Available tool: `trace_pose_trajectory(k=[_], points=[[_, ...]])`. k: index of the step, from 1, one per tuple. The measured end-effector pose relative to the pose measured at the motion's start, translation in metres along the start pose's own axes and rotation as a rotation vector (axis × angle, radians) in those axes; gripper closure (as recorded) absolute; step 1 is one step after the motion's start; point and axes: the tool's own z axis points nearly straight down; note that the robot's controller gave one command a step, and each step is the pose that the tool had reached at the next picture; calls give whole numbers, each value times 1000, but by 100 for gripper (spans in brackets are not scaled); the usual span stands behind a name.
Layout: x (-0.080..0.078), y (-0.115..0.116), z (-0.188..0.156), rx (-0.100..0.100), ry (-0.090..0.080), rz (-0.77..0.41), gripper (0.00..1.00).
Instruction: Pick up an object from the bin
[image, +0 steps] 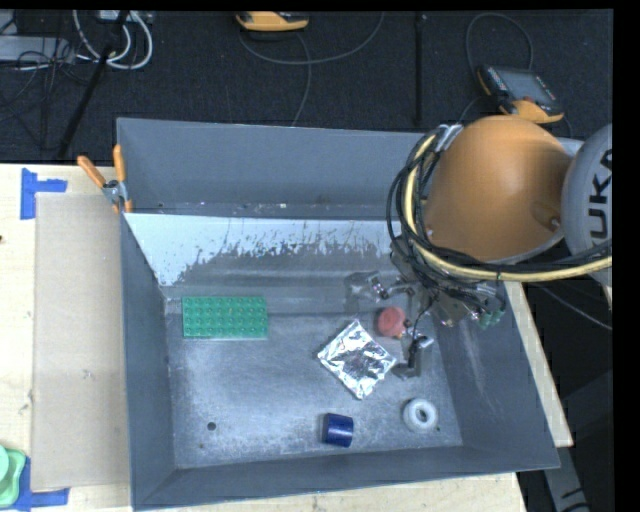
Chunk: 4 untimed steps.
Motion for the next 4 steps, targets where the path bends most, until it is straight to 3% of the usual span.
trace_pose_trajectory(k=[1,2,3,4], points=[[-41,-43,152,-2,4,45,0],[-37,-68,188,0,2,-178,0],[-38,-68,187,0,-1,-175,100],[-6,-63,-32,7,-10,-194,100]])
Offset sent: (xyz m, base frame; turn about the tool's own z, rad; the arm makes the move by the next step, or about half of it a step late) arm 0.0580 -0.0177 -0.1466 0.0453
